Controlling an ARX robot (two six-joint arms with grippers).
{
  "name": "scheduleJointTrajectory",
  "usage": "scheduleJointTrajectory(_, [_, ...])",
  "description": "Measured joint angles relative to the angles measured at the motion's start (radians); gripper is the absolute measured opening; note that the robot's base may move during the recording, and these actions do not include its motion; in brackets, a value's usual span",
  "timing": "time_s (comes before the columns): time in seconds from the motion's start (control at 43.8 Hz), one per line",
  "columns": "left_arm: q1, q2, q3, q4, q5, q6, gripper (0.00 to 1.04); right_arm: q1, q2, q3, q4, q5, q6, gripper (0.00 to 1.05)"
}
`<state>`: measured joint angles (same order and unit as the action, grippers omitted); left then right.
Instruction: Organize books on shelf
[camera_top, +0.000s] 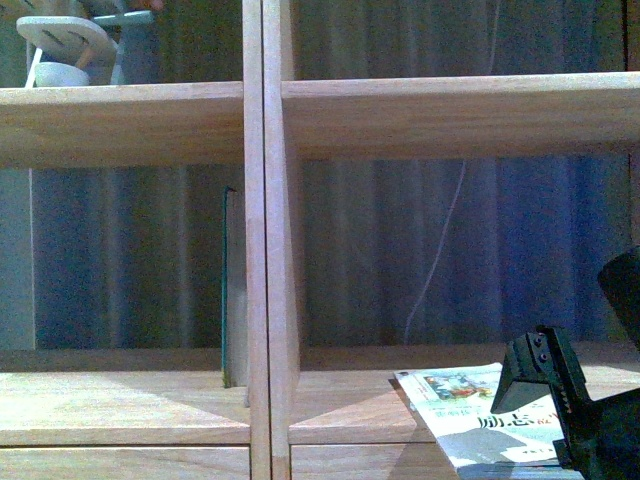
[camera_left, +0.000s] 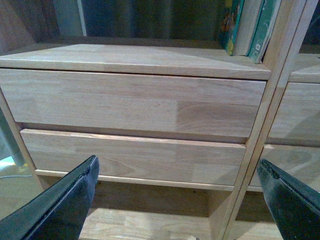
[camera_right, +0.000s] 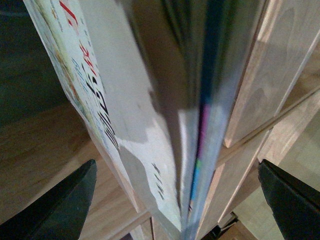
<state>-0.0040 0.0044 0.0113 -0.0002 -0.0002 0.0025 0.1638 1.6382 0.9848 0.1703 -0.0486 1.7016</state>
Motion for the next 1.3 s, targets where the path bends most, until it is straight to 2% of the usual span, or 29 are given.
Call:
scheduleJointTrajectory(0.434, [0.0,0.0,0.0,0.0,0.0,0.0,0.97,-0.037,0.108,0.125,-0.029,0.048,-0.07,0.96])
scheduleJointTrajectory(0.571, [0.0,0.0,0.0,0.0,0.0,0.0,0.97,-0.044,0.111,0.135,-0.029,0.046,-0.086,0.77])
scheduleJointTrajectory(0.64, [0.0,0.0,0.0,0.0,0.0,0.0,0.97,-0.046,0.112,0.139,-0.029,0.042,-0.095,0.63])
scheduleJointTrajectory(0.891, [0.0,0.0,0.0,0.0,0.0,0.0,0.97,-0.052,0.092,0.146,-0.026,0.031,-0.115,0.23])
scheduleJointTrajectory(0.983, [0.0,0.0,0.0,0.0,0.0,0.0,0.97,-0.056,0.066,0.146,-0.019,0.02,-0.138,0.12])
scheduleJointTrajectory(1.029, [0.0,0.0,0.0,0.0,0.0,0.0,0.97,-0.06,0.045,0.143,-0.017,0.015,-0.152,0.08])
scheduleJointTrajectory(1.303, [0.0,0.0,0.0,0.0,0.0,0.0,0.97,-0.092,-0.055,0.055,0.024,-0.02,-0.252,0.08])
